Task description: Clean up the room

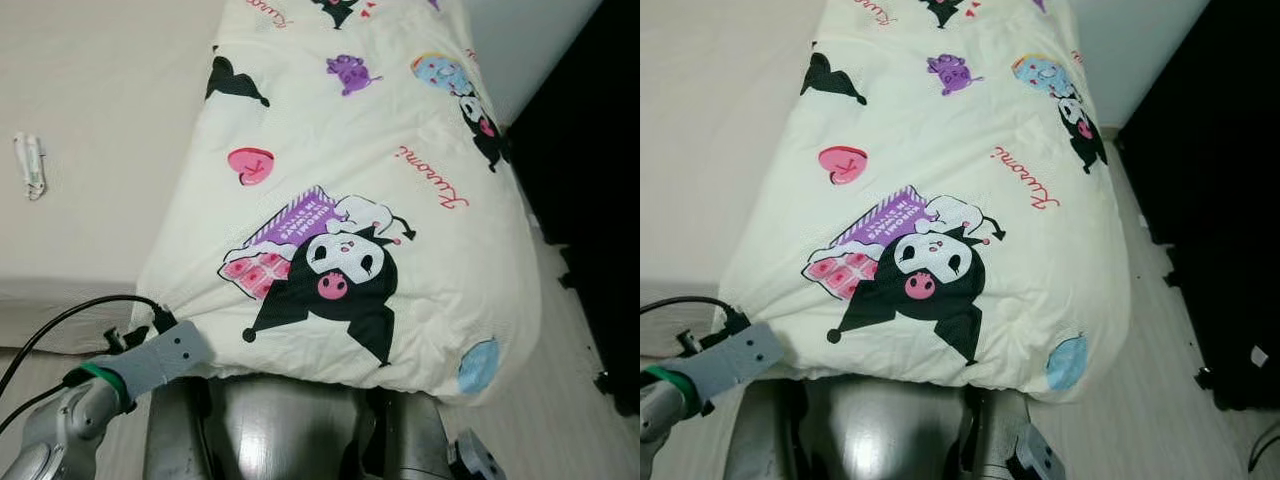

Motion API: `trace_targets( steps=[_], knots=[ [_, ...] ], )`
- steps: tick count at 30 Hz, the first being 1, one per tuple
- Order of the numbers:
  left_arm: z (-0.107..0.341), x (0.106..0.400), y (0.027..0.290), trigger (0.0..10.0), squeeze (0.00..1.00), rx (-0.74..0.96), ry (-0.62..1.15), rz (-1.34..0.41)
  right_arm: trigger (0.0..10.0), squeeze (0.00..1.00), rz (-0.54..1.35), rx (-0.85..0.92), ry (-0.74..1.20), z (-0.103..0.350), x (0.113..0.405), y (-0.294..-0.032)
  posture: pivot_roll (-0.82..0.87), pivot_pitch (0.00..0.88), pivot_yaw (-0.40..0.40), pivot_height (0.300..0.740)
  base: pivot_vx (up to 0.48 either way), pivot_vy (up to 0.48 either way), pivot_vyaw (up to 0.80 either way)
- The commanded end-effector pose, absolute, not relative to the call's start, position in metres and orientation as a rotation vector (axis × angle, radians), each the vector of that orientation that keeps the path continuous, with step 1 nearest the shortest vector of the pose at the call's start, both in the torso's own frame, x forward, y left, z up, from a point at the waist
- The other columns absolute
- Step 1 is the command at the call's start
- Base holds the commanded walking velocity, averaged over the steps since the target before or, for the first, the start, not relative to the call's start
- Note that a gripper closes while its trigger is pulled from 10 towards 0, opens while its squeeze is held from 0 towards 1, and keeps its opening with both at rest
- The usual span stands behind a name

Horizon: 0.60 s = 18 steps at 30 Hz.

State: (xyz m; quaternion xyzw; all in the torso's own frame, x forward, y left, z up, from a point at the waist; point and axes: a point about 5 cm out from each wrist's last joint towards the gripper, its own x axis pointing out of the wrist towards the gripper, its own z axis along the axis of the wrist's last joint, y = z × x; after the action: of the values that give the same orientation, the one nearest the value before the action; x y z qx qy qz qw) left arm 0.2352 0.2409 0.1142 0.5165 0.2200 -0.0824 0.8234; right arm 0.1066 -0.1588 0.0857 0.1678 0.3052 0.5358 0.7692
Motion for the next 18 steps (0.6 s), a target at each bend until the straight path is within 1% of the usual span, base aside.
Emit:
trace_targets(
  steps=[1, 2, 3, 4, 6, 7, 8, 10, 11, 12, 13, 15, 16, 18],
  knots=[
    [0.107, 0.226, 0.244, 10.0, 1.0, 1.089, 0.526, -0.197, 10.0, 0.0, 1.162, 0.338, 0.67, 0.087, 0.104, -0.163, 0.13, 0.27, -0.049, 0.507, 0.0, 0.0, 0.0],
    [0.111, 0.222, 0.247, 10.0, 1.0, 1.06, 0.534, -0.182, 10.0, 0.0, 1.116, 0.352, 0.596, 0.095, 0.116, -0.167, 0.13, 0.269, -0.048, 0.507, 0.0, 0.0, 0.0],
    [0.116, 0.22, 0.248, 10.0, 0.1, 1.05, 0.531, -0.18, 10.0, 0.0, 1.076, 0.367, 0.521, 0.105, 0.13, -0.17, 0.13, 0.269, -0.048, 0.507, 0.0, 0.0, 0.0],
    [0.12, 0.218, 0.248, 10.0, 0.0, 1.032, 0.524, -0.182, 10.0, 0.0, 1.04, 0.381, 0.445, 0.115, 0.144, -0.173, 0.14, 0.267, -0.049, 0.507, 0.0, 0.0, 0.0],
    [0.127, 0.212, 0.247, 10.0, 0.0, 0.973, 0.523, -0.181, 10.0, 0.0, 0.987, 0.427, 0.301, 0.135, 0.172, -0.173, 0.16, 0.264, -0.054, 0.507, 0.0, 0.0, 0.0],
    [0.127, 0.212, 0.247, 10.0, 0.0, 0.973, 0.523, -0.181, 10.0, 0.0, 0.987, 0.427, 0.301, 0.135, 0.172, -0.173, 0.16, 0.264, -0.054, 0.507, 0.0, 0.0, 0.0],
    [0.131, 0.207, 0.248, 10.0, 0.0, 0.958, 0.535, -0.177, 10.0, 0.0, 0.962, 0.452, 0.227, 0.143, 0.185, -0.172, 0.18, 0.264, -0.057, 0.507, 0.0, 0.0, 0.0],
    [0.136, 0.201, 0.248, 10.0, 0.0, 0.992, 0.537, -0.166, 10.0, 0.0, 0.936, 0.515, 0.143, 0.152, 0.204, -0.169, 0.2, 0.263, -0.064, 0.507, 0.0, 0.0, 0.0],
    [0.139, 0.2, 0.249, 10.0, 0.0, 1.002, 0.526, -0.149, 10.0, 0.0, 0.932, 0.528, 0.114, 0.155, 0.21, -0.167, 0.2, 0.263, -0.064, 0.507, 0.0, 0.0, 0.0],
    [0.146, 0.199, 0.252, 10.0, 0.0, 0.976, 0.493, -0.071, 10.0, 0.0, 0.909, 0.548, 0.076, 0.157, 0.22, -0.165, 0.22, 0.266, -0.074, 0.507, 0.0, 0.0, 0.0],
    [0.146, 0.199, 0.252, 10.0, 0.0, 0.976, 0.493, -0.071, 10.0, 0.0, 0.909, 0.548, 0.076, 0.157, 0.22, -0.165, 0.22, 0.266, -0.074, 0.507, 0.0, 0.0, 0.0],
    [0.166, 0.202, 0.251, 10.0, 0.0, 0.891, 0.346, 0.08, 10.0, 0.0, 0.841, 0.546, 0.002, 0.162, 0.239, -0.163, 0.23, 0.264, -0.083, 0.507, 0.0, 0.0, 0.0],
    [0.166, 0.202, 0.251, 10.0, 0.0, 0.891, 0.346, 0.08, 10.0, 0.0, 0.841, 0.546, 0.002, 0.162, 0.239, -0.163, 0.23, 0.264, -0.083, 0.507, 0.0, 0.0, 0.0],
    [0.197, 0.205, 0.243, 10.0, 0.0, 0.724, 0.088, 0.211, 10.0, 0.0, 0.741, 0.529, -0.051, 0.169, 0.257, -0.161, 0.26, 0.26, -0.098, 0.507, 0.0, 0.0, 0.0]
  ],
)
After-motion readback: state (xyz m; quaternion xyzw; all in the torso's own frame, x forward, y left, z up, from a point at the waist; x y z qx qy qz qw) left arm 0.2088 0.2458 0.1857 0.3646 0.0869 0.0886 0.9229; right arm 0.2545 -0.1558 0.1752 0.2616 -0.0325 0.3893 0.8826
